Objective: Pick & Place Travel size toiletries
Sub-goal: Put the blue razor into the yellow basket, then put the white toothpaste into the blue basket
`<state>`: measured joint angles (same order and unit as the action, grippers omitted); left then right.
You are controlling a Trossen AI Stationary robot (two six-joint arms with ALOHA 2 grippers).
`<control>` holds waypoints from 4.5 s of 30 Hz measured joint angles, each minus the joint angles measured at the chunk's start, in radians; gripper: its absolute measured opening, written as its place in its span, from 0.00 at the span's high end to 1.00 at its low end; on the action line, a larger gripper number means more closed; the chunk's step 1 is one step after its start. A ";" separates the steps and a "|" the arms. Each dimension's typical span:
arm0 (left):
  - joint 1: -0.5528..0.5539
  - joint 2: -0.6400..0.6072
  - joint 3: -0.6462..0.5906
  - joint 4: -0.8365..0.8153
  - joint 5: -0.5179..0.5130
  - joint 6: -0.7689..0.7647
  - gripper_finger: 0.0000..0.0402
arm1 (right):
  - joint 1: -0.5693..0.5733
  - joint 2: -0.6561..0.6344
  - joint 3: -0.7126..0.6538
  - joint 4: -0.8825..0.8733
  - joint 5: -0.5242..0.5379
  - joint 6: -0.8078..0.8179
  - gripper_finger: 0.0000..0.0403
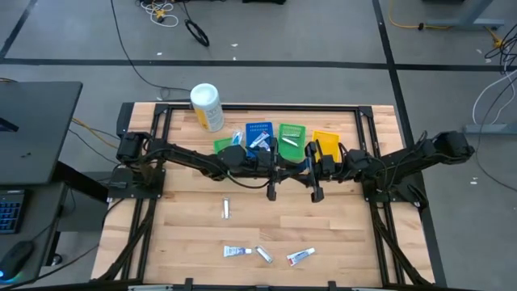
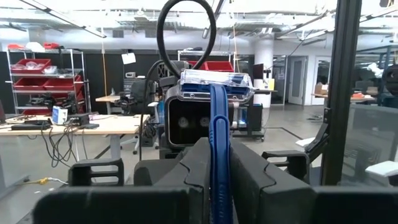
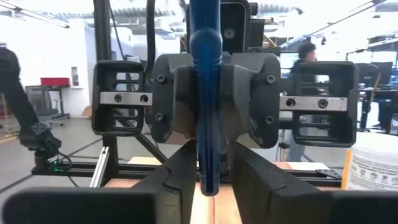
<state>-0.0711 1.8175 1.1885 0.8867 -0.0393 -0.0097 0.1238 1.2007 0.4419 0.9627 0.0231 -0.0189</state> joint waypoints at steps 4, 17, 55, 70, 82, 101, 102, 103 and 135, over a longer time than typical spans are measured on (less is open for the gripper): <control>0.000 0.000 0.000 0.000 0.002 -0.002 0.88 | 0.000 0.000 0.000 0.000 -0.029 0.000 0.83; 0.000 0.000 0.000 -0.005 -0.027 -0.009 0.81 | -0.001 0.000 0.000 -0.001 -0.032 -0.004 0.86; 0.000 0.000 0.001 -0.102 -0.069 0.039 0.58 | 0.000 -0.017 0.001 -0.051 0.049 -0.008 0.86; -0.006 -0.008 -0.001 -0.208 -0.354 0.126 0.42 | 0.000 -0.058 0.001 -0.228 0.343 -0.024 0.86; -0.070 -0.008 -0.001 -0.369 -0.747 0.168 0.43 | 0.000 -0.059 0.002 -0.382 0.632 -0.023 0.86; -0.135 -0.008 -0.001 -0.478 -0.758 0.099 0.43 | -0.362 -0.058 0.002 -1.215 0.465 0.618 0.86; -0.135 -0.008 -0.001 -0.478 -0.757 0.100 0.43 | -0.372 -0.058 0.002 -1.234 0.440 0.624 0.86; -0.135 -0.008 -0.001 -0.478 -0.757 0.099 0.43 | -0.379 -0.058 0.002 -1.251 0.420 0.633 0.86; -0.149 -0.008 0.000 -0.492 -0.750 0.077 0.43 | -0.415 -0.057 0.056 -1.444 0.317 0.639 0.71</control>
<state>-0.2200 1.8096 1.1889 0.3945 -0.7889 0.0673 -0.2908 1.1435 0.4979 -0.4809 0.3397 0.6205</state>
